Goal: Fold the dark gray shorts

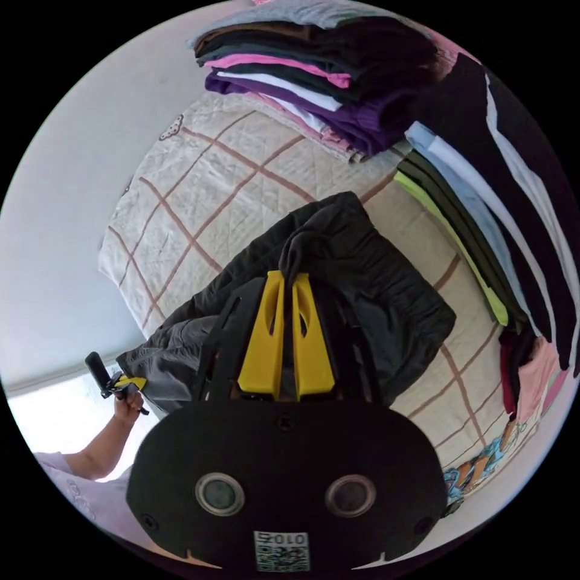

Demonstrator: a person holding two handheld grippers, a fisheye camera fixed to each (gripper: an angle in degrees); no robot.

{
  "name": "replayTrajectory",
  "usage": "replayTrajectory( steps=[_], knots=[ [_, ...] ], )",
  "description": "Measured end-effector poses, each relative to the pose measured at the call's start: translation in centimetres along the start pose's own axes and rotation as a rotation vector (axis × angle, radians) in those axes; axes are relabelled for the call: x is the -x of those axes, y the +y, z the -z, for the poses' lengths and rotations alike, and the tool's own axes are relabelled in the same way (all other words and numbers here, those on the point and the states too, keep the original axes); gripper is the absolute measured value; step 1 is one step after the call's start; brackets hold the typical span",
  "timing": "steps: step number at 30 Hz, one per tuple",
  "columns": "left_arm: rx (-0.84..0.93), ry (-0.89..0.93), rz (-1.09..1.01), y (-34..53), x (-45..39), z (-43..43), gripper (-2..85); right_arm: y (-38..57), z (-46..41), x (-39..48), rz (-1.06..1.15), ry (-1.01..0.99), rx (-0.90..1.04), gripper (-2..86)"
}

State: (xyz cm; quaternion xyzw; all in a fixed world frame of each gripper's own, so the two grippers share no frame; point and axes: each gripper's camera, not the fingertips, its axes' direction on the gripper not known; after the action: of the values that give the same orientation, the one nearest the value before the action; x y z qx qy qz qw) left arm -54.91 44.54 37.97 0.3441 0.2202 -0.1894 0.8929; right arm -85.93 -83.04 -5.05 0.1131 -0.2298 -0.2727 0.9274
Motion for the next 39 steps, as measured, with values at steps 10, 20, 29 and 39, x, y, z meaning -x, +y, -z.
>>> replayTrajectory(
  steps=[10, 20, 29, 39],
  knots=[
    [0.054, 0.027, -0.01, -0.4, 8.0, 2.9, 6.3, -1.9, -1.6, 3.3, 0.168, -0.06, 0.0, 10.0],
    [0.084, -0.312, -0.223, -6.4, 7.6, 7.6, 9.1, 14.9, 0.4, -3.5, 0.06, -0.341, -0.309, 11.3],
    [0.308, -0.336, -0.207, -12.3, 10.8, 1.9, 7.5, 27.8, -9.8, -5.5, -0.128, -0.318, 0.013, 13.5],
    [0.221, -0.376, -0.129, -15.5, 12.8, 3.0, 11.8, 33.8, -13.9, -6.6, -0.322, -0.581, -0.068, 16.4]
  ],
)
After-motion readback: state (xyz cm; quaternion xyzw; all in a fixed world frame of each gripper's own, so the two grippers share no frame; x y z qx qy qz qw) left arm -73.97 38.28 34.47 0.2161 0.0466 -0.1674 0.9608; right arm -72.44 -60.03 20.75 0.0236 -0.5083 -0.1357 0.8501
